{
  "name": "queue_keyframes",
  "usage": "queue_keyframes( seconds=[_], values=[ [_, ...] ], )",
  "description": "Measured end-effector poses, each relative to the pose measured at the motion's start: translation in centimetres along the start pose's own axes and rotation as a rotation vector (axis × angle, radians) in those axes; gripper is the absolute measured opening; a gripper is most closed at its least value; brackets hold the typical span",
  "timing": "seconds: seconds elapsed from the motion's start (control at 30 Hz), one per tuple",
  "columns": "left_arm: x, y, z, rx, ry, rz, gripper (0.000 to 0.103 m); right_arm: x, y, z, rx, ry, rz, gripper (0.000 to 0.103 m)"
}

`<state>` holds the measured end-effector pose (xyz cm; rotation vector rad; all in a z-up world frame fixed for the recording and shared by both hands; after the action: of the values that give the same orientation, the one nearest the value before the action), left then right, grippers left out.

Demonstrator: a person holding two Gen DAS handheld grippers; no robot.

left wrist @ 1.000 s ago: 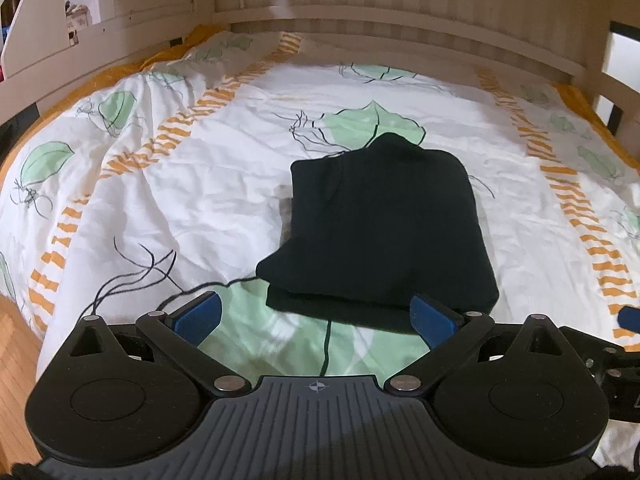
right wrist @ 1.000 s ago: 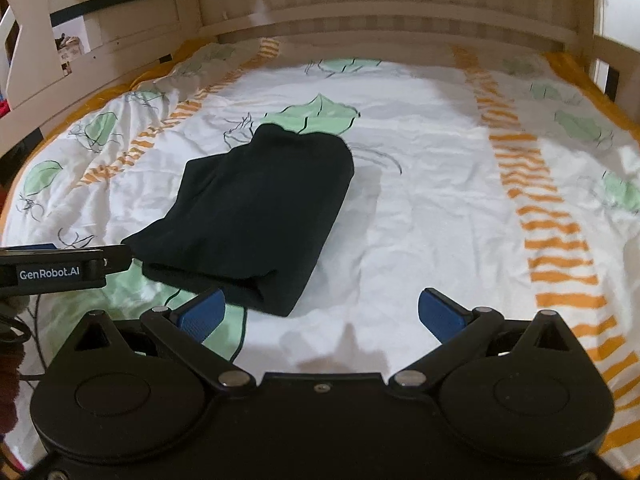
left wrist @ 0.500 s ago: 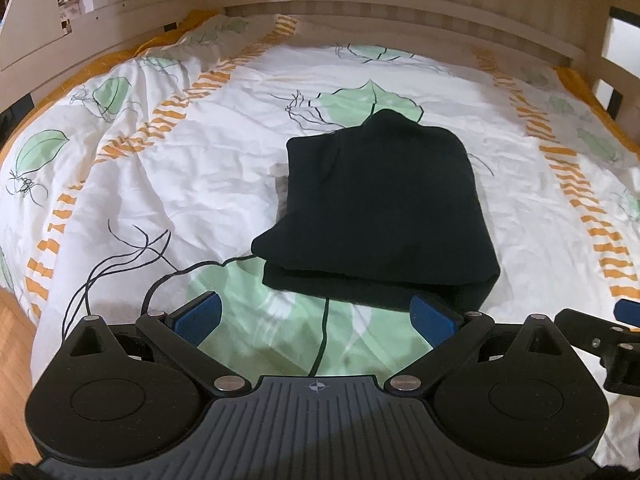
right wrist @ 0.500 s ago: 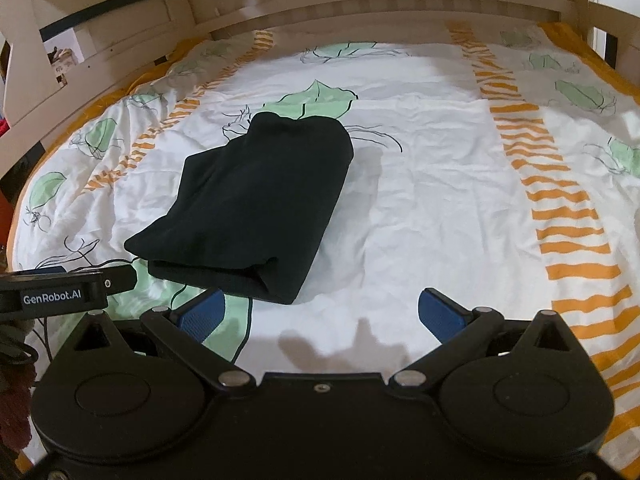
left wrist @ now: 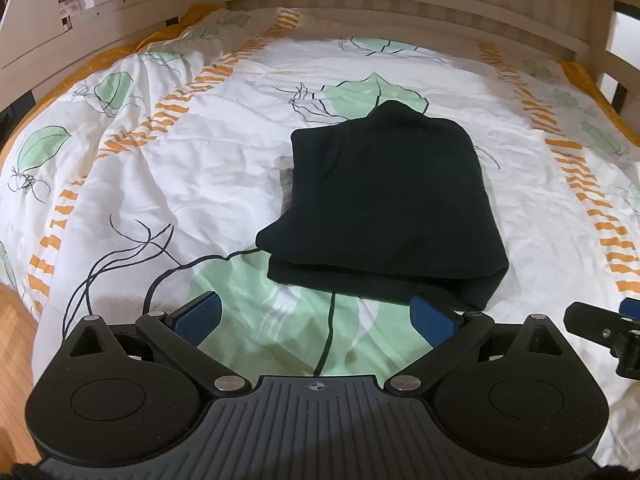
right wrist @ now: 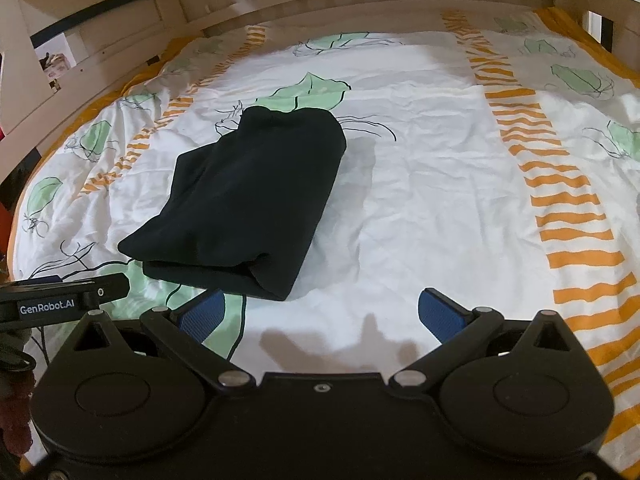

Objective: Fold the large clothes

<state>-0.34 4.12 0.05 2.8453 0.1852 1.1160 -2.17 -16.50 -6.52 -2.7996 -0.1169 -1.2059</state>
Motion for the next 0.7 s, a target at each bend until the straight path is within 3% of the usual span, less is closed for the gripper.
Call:
queue_keyframes(
  seconds=[0.7],
  values=[
    [-0.16,-0.03,0.15,0.000,-0.012,-0.001,0.102,-0.15,-0.08,0.45,0.017,-0.021,0.002,0.102]
  ],
)
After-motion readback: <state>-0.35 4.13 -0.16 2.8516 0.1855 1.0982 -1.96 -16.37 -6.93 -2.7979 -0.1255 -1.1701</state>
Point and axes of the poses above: each gripper's, at about its wrist camera, not at the fingertips, and z roughly the way its jaws point, y to its right, x to its top, the point moved 1 cm from there along z, roughly the way its jaws point, and after that the axes turned 15 degrees about -z, right-handed, at the moved point
